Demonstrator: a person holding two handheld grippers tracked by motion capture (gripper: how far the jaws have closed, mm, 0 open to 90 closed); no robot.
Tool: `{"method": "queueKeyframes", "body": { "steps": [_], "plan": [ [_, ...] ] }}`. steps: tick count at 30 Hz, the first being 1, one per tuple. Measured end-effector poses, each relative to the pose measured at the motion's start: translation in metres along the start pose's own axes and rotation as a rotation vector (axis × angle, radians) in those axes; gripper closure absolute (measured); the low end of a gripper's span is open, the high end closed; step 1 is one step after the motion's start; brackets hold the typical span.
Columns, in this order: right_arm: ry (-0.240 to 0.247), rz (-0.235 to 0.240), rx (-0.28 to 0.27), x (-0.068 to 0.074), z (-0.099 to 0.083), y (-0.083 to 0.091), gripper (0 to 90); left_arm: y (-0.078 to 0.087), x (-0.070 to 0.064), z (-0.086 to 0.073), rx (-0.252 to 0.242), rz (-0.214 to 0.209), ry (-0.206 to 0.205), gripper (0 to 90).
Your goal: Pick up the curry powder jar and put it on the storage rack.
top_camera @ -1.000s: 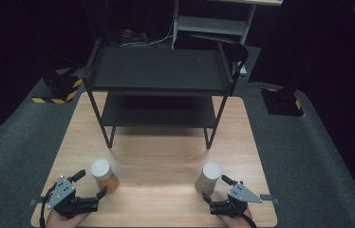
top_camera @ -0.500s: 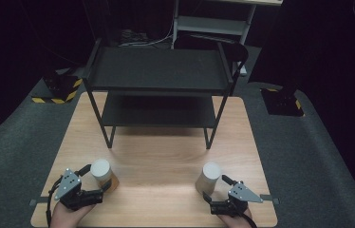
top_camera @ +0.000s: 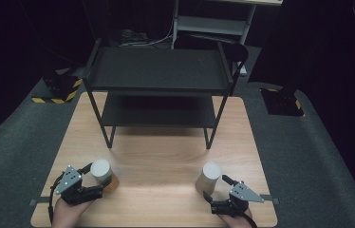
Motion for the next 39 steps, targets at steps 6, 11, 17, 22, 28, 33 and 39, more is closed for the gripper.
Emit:
{"method": "queueKeyframes", "body": {
  "steps": [6,11,17,22,28,33,39],
  "plan": [
    [0.001,0.000,0.000,0.0001,0.0000,0.0000,0.0,-0.0004,-0.0006,-0.0025,-0.027,-0.003,-0.019,23.6],
    [0.001,0.001,0.000,-0.0001,-0.0001,0.0001,0.0,-0.0010,-0.0017,-0.0045,-0.043,0.003,-0.028,29.3],
    [-0.006,0.005,-0.004,-0.0011,-0.0008,0.0004,0.0,-0.0009,-0.0014,-0.0067,-0.054,0.001,-0.035,32.0],
    [-0.009,0.006,-0.006,-0.0013,-0.0013,0.0006,0.0,-0.0013,-0.0026,-0.0077,-0.060,0.005,-0.034,32.7],
    [-0.012,0.007,-0.008,-0.0018,-0.0018,0.0007,0.0,-0.0017,-0.0045,-0.0080,-0.063,0.010,-0.022,33.0],
    [-0.015,0.005,-0.007,-0.0016,-0.0015,0.0006,0.0,-0.0024,-0.0065,-0.0083,-0.067,0.017,-0.014,33.1],
    [-0.014,0.005,0.002,-0.0015,0.0000,0.0005,0.0,-0.0022,-0.0040,-0.0059,-0.062,0.005,0.008,33.1]
  ]
}}
Point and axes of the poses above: each handheld gripper's, and its own axes: y roughly backward along the jaws, z roughly out of its top, x roughly to its left, the point moved 1 cm from there along -y, roughly forward along the jaws, and after that the axes turned 13 degrees about x, right-handed, at the moved point
